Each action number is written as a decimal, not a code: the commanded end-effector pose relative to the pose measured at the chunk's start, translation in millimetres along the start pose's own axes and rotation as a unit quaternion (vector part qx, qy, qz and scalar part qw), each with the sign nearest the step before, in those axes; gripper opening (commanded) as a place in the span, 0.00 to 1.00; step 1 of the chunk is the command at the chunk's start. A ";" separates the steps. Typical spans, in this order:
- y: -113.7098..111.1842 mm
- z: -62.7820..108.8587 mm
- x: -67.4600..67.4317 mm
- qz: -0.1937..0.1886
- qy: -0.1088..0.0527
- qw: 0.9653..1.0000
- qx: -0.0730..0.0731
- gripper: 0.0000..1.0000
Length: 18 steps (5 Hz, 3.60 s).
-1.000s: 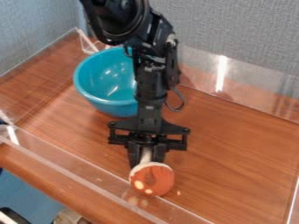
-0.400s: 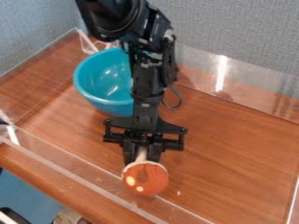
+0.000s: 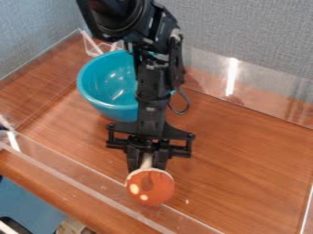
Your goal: Put the mushroom in the blue bowl
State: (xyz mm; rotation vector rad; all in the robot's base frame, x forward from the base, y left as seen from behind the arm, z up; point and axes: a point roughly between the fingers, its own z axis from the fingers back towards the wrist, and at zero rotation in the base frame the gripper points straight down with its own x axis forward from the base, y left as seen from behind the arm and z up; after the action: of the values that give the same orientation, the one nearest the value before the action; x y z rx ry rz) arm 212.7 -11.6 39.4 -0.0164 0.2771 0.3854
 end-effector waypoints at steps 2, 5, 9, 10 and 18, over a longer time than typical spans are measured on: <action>0.1 28.3 -5.2 -0.007 -0.026 1.000 -0.015 0.00; 25.4 107.0 -5.2 0.010 -0.060 0.997 -0.046 0.00; 55.0 126.1 38.2 0.036 -0.066 0.996 -0.052 0.00; 56.2 117.9 45.9 0.036 -0.062 0.996 -0.045 0.00; 66.2 98.7 64.8 0.007 -0.062 0.997 -0.041 0.00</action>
State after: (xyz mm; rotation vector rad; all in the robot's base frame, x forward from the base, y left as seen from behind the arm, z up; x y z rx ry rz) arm 267.0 74.9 107.0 -0.0737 0.1906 0.3984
